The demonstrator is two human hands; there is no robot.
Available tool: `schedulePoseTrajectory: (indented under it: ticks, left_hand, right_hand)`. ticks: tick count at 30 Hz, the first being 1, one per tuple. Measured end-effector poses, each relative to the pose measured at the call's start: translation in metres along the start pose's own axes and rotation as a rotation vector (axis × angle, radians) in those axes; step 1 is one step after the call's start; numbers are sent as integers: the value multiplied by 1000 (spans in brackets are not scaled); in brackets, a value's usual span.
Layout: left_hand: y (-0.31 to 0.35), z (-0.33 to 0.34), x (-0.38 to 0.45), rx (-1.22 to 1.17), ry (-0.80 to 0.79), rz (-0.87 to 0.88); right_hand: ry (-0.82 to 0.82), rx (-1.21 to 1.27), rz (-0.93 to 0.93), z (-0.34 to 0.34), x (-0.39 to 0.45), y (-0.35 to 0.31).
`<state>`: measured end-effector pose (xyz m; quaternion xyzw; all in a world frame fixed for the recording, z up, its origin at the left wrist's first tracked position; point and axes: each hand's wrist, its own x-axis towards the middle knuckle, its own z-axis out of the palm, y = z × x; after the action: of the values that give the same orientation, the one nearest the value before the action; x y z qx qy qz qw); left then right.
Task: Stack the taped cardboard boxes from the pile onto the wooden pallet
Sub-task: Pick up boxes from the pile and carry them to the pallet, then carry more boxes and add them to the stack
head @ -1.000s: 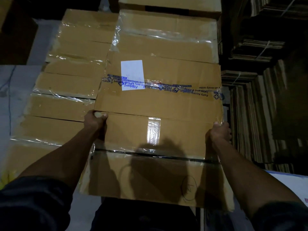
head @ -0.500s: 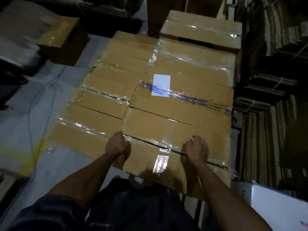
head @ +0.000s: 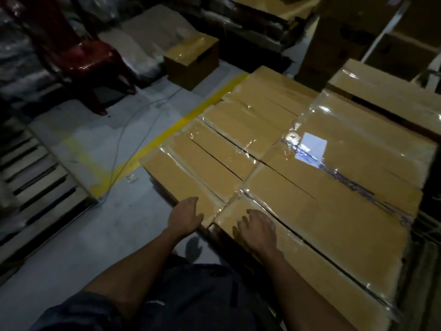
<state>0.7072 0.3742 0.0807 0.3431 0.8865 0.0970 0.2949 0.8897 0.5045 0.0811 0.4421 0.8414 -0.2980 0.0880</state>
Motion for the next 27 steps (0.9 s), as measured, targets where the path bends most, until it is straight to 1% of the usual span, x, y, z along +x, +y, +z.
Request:
schedulePoseTrajectory:
  ticks: [5,8,12,14,17,20,23,27]
  left_hand:
    - [-94,-24,9,19,28,-7]
    - [-155,-47,21,35,36,0]
    - [-235,-94,27,84,-5,-4]
    - [-256,-114,28,104,10,4]
    - [-297,-149,40,149,19,-37]
    - [-326,-178,55,142,34,-84]
    - [-349,-206,77,135,43,-118]
    - [-376,-248,127,123,89,-139]
  right_hand:
    - [-29,-69,-18,39,16,-74]
    - [-27,-75,15,66,34,-130]
    - [-39,-96,-11,90,56,-218]
    - [-32,-107,-27,92,67,-248]
    - [-50,-123,-83,100,93,-302]
    - [-69,-128,-142,105,121,-347]
    - [-70,-122,-171,112,152,-385]
    - [-72,-135,-192,121,211,-428]
